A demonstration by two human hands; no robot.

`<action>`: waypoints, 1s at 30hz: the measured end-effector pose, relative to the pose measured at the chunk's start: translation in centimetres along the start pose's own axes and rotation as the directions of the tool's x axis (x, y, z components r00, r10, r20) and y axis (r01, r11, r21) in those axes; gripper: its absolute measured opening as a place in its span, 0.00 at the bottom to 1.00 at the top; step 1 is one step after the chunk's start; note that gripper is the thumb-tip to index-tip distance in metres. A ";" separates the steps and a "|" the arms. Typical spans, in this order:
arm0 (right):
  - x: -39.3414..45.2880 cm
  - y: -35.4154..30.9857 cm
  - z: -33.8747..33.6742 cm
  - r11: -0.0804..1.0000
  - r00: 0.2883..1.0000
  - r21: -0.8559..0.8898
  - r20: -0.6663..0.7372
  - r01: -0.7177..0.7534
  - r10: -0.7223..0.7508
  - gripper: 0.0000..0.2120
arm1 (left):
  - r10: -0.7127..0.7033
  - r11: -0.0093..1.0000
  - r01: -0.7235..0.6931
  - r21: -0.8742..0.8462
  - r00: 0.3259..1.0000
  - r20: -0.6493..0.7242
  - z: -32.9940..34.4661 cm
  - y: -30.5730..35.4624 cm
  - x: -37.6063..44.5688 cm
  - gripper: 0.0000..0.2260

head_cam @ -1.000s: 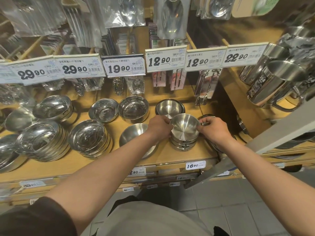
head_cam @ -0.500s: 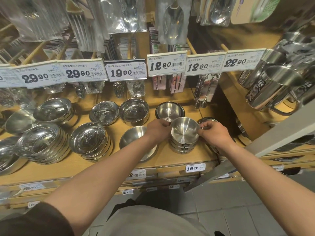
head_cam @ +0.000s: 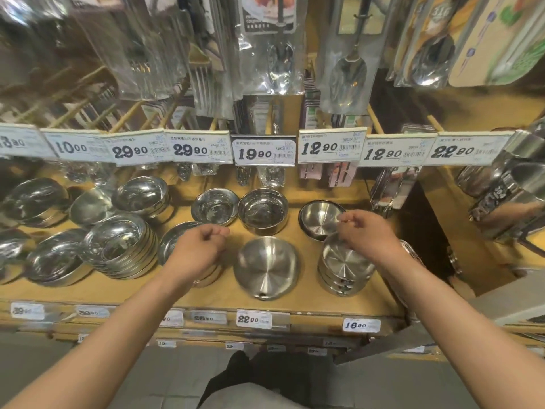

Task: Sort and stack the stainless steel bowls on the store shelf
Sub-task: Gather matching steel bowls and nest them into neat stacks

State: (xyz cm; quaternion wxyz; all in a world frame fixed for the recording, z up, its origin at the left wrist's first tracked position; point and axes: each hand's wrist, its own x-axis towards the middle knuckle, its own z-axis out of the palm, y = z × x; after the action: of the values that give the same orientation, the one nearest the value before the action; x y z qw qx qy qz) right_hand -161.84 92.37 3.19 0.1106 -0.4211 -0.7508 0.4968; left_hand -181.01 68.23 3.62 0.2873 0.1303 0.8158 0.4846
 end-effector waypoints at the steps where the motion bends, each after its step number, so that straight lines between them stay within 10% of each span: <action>1: 0.8 -0.2 0.7 1.000 1.000 -0.025 0.027 -0.012 0.012 0.08 | -0.004 1.000 0.004 -0.026 1.000 -0.018 -0.6 0.1 -0.2 0.07; 16: 14.9 2.6 2.0 0.692 0.971 -0.709 0.040 -0.137 0.234 0.26 | -0.104 0.993 0.105 -0.056 0.994 0.027 -3.2 0.4 2.6 0.08; 30: 16.5 4.6 2.9 0.880 0.915 -0.287 0.024 -0.379 0.402 0.08 | -0.095 0.993 0.097 -0.062 0.995 0.035 -3.7 0.9 5.2 0.09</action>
State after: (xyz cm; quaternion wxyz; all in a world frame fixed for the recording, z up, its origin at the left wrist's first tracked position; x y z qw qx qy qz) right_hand -171.35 103.44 -6.23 -0.0829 -0.5541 -0.7163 0.4160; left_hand -187.45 68.58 3.96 0.3274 0.0894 0.8005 0.4939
